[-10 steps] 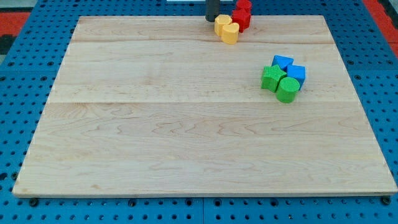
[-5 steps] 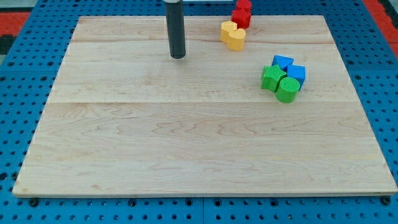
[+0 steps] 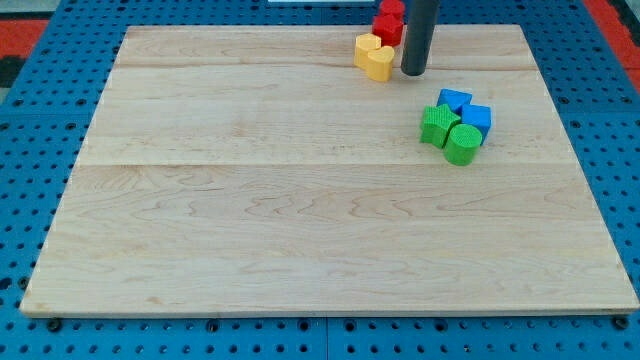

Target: Point your arm at the center

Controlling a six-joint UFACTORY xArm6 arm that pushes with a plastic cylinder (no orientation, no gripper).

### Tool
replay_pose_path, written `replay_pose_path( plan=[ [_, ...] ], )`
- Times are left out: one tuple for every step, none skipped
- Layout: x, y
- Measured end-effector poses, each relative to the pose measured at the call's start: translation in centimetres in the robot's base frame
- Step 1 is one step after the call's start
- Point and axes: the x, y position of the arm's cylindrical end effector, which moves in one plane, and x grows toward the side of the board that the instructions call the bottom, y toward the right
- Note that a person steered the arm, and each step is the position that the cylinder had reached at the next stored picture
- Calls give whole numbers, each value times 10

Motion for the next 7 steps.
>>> replay_pose_path(
  plan=[
    [3,-2],
    [44,-44],
    [82,-92],
    [82,-140],
    [82,-170],
    [82,-187],
    [82,-197]
  ],
)
